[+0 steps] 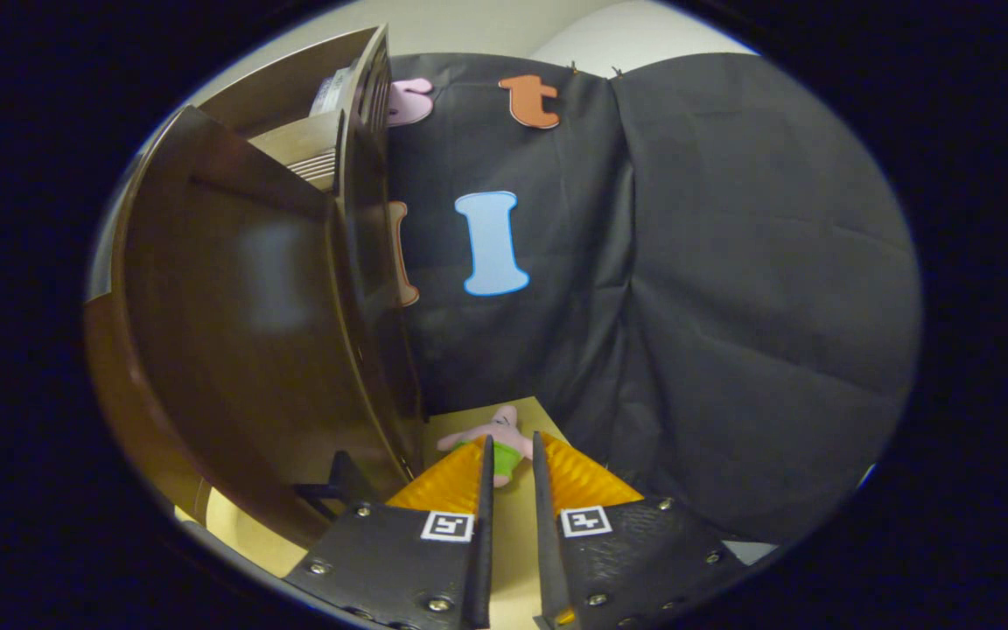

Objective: Open the right door of the double-door shoe cabinet with the right hand, and open the left door with the left hand.

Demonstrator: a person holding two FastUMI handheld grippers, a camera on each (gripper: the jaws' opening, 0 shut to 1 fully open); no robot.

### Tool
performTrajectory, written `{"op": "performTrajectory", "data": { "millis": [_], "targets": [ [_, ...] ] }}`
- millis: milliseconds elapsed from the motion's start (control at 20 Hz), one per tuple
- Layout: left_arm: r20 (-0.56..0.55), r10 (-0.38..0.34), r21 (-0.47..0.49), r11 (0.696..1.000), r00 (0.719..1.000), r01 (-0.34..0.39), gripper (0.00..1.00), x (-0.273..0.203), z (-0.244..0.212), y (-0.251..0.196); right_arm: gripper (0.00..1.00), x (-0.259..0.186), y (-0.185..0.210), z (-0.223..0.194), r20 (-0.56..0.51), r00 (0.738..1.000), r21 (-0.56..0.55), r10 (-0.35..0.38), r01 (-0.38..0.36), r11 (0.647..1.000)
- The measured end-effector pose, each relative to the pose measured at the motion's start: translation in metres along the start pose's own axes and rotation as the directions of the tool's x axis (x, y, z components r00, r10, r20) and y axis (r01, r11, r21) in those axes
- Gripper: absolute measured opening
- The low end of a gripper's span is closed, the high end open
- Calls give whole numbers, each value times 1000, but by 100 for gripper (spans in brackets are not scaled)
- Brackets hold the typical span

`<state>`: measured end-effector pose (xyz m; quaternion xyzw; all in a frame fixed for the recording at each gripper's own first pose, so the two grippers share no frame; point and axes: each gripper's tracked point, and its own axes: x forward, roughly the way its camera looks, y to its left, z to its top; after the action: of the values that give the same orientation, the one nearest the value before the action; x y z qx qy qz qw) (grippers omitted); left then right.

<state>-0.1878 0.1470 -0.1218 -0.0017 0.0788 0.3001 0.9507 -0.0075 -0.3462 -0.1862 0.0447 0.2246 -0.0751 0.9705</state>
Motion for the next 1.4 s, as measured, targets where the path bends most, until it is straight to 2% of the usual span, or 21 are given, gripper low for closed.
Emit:
{"op": "performTrajectory", "data": {
  "millis": [150,250,300,400,450,500,550,600,650,900,1100,1150,1200,1300,1400],
  "targets": [
    [3,58,14,998,998,-58,14,0,1,11,22,0,-1,3,7,1000,4,-9,9,1000],
    [17,106,33,994,994,-106,6,-2,8,27,22,1,-4,6,12,1000,2,-20,20,1000],
    [23,130,29,991,991,-130,14,-4,12,35,22,-1,-7,7,16,1000,2,-23,23,1000],
    [24,145,-2,989,989,-145,14,-5,15,43,22,-3,-10,11,22,999,7,-29,29,1000],
    [21,139,-23,990,990,-139,6,-5,15,41,22,-3,-11,11,22,999,11,-33,33,999],
    [19,138,-37,990,990,-137,14,-5,16,40,23,-3,-13,11,21,999,14,-36,36,999],
    [19,147,-31,989,989,-146,14,-7,16,41,23,-4,-15,12,20,999,14,-41,41,999],
    [25,163,-16,987,986,-162,5,-8,21,43,23,-6,-16,14,23,999,9,-49,49,999],
    [34,181,0,983,983,-181,7,-11,25,46,22,-8,-18,19,30,998,3,-58,58,998],
    [126,245,22,968,961,-250,14,-19,94,56,22,-25,-32,70,103,989,-7,-108,109,994],
    [210,233,45,968,949,-248,14,-26,153,42,22,-42,-22,116,172,980,-14,-104,109,994],
    [226,224,50,969,948,-241,23,-26,167,37,22,-48,-16,129,193,976,-22,-99,106,994],
    [231,211,54,972,950,-229,5,-26,174,31,23,-55,-10,142,219,972,-34,-91,101,994],
    [240,187,52,977,953,-205,6,-20,193,17,22,-70,5,170,273,960,-67,-68,90,994],
    [244,134,49,987,960,-150,6,-17,203,-5,22,-81,23,192,314,949,-87,-35,65,994]
  ]
}}
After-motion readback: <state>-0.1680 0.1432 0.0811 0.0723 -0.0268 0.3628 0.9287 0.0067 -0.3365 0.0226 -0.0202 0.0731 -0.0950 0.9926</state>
